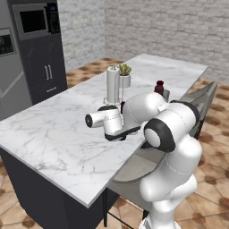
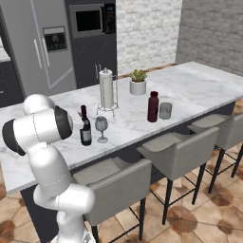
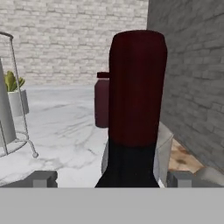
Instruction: There is a wine glass and glass cup on the dining counter. Place the wine bottle next to the wine glass and the juice bottle next to the glass cup.
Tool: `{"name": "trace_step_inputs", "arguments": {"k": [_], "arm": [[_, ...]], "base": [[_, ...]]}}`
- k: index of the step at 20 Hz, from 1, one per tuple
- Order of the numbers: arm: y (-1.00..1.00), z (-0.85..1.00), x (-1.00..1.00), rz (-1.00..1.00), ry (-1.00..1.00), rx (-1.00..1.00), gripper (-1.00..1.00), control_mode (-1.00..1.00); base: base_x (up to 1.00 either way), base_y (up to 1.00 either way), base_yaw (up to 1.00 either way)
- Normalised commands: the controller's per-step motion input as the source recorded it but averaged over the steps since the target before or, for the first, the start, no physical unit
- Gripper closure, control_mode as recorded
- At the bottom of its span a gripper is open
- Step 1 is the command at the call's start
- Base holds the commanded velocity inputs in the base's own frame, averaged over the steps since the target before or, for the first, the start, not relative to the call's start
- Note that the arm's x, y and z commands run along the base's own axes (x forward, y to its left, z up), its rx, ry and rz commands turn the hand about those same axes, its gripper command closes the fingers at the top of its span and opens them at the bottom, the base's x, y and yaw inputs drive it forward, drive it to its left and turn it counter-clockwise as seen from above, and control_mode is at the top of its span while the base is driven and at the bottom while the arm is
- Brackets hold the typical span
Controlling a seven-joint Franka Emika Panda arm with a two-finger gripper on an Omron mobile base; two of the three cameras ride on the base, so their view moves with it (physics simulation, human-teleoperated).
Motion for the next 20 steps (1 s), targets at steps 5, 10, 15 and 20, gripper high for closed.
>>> {"name": "trace_step_inputs", "arguments": {"k": [5, 10, 15, 20], "arm": [[0.13, -0.24, -0.09, -0.07, -0.09, 0.02, -1.00, -1.00], [0.06, -0.16, -0.06, -0.08, -0.12, 0.04, -1.00, -1.00], [0.06, -0.10, -0.13, -0.09, -0.14, 0.05, -1.00, -1.00], [0.07, -0.15, -0.20, -0.10, -0.10, 0.03, -1.00, -1.00]], "base": [[0.00, 0.00, 0.00], [0.00, 0.00, 0.00], [0.00, 0.00, 0.00], [0.00, 0.00, 0.00]]}}
